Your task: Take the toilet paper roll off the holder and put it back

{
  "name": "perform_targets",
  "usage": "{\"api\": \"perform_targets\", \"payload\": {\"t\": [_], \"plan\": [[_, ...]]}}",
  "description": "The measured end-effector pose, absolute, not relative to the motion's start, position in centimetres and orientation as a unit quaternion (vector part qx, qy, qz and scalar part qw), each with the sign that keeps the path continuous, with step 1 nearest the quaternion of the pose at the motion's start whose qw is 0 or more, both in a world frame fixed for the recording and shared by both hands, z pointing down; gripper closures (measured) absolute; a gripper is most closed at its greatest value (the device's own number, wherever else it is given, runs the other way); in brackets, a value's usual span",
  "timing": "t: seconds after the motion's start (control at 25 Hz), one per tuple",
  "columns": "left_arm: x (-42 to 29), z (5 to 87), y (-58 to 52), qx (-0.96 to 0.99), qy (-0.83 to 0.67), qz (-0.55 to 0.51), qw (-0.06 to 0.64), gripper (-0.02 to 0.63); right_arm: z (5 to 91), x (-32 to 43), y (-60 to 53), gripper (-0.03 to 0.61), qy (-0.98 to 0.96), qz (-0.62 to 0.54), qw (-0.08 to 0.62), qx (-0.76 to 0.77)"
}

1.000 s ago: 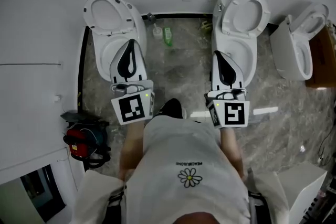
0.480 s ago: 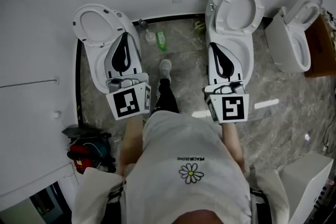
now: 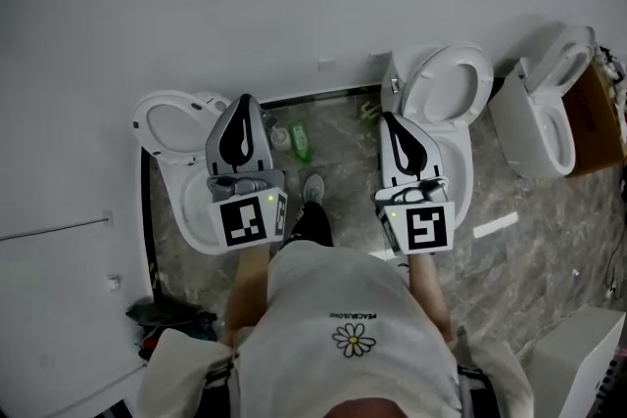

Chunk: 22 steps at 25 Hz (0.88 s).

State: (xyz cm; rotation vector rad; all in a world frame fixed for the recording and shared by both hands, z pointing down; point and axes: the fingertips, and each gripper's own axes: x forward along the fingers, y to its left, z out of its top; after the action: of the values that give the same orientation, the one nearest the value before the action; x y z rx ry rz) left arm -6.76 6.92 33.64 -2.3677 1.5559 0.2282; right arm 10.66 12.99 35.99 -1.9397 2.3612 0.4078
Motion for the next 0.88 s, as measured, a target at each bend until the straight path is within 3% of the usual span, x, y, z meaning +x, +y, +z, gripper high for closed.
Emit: {"api": "perform_targets", "payload": {"t": [0.48, 0.88], "plan": [[-8.7, 31.4, -15.1, -0.826, 0.542, 0.082, 0.131, 0.597, 32.3, 9.6, -9.1, 0.568, 0.755, 0.130, -0.008, -0.643], [-8.8, 33.6, -22.5, -0.819, 0.559, 0.047, 0.116, 0.597, 34.1, 9.1, -18.4, 0.568, 0.775, 0.092, -0.006, -0.626]]}}
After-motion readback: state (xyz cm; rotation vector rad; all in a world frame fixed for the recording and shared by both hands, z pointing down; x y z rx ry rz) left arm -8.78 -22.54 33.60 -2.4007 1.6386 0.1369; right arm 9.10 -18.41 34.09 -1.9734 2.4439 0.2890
